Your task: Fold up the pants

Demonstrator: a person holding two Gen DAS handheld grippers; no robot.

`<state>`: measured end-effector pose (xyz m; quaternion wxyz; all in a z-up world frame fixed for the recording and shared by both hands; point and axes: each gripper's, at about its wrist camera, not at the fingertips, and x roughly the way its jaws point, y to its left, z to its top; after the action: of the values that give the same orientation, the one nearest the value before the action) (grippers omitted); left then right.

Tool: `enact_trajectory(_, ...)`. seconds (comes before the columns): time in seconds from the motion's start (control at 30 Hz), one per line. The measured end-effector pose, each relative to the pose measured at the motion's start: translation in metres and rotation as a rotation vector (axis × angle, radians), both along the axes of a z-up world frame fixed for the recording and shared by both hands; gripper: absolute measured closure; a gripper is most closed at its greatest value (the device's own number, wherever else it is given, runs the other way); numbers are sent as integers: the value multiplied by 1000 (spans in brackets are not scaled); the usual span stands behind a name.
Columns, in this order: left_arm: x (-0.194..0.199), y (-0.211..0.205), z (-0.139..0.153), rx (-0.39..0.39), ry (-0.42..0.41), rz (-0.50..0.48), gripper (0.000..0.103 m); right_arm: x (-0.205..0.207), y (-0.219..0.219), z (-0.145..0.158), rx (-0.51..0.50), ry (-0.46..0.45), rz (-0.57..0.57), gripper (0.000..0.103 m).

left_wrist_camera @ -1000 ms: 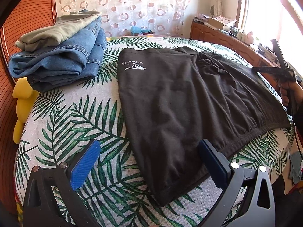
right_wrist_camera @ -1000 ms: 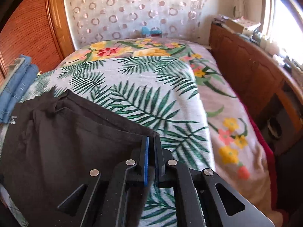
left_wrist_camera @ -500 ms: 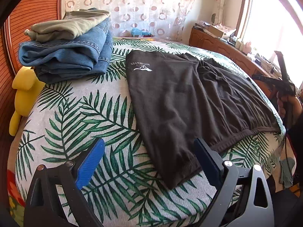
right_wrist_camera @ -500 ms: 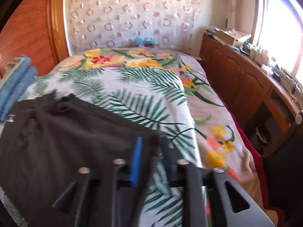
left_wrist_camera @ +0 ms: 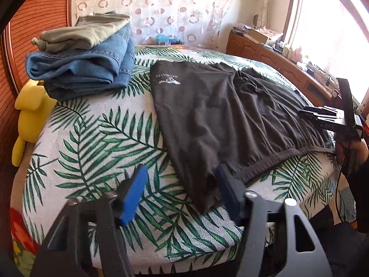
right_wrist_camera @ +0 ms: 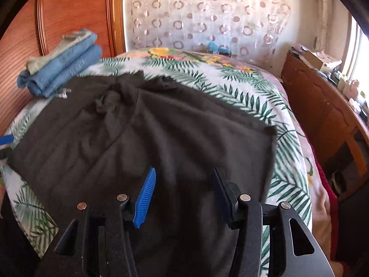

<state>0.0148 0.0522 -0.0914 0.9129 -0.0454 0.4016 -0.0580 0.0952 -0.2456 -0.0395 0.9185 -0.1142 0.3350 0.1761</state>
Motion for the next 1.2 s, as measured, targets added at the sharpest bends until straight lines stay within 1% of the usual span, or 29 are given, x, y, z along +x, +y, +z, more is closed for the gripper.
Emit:
enact_trajectory(0.07,-1,-2,-2,-7,7,-10,52,0,-2,-1,1,-7,-2,50)
enact_trajectory(0.1,-2,-4,-2,-7,5,-14,58,1,-4,-1,2,-11,-4,50)
enact_trajectory(0.13,-4,-5,-2,-15,9,-22,59,3,-5,-4,-2,-5,-6,50)
enact_trajectory(0.2,-6,-7,-1,-29,10,-34,64,2,-4,-6,-4,-7,-6,50)
enact_trajectory(0.27,-6,-10,-1,-25,13,-42,66,3,-6,-5,11,0,-7,50)
enact_trajectory(0.37,-5,-15,-1,2,9,-41,66,3,-8,1,35,12,-8,50)
enact_trajectory(0.53,-2,-22,-2,60,0,-36,66,-3,-5,2,28,6,-11,50)
enact_trajectory(0.57,-2,-23,-2,63,-3,-42,71,-4,-5,2,30,7,-11,50)
enact_trajectory(0.63,-1,-22,-1,62,-6,-44,86,-5,-5,3,33,7,-11,50)
enact_trajectory(0.7,1,-21,0,49,-5,-58,94,-6,-3,4,33,7,-13,50)
enact_trajectory(0.83,5,-27,14,42,-45,-85,96,-6,-4,4,35,7,-13,50)
enact_trajectory(0.9,9,-31,24,37,-66,-102,101,-7,-4,4,38,7,-14,50)
enact_trajectory(1.07,25,-51,45,46,-113,-161,101,-8,-4,4,42,7,-20,50)
enact_trajectory(1.2,33,-57,60,52,-142,-162,101,-9,-6,4,45,6,-25,50)
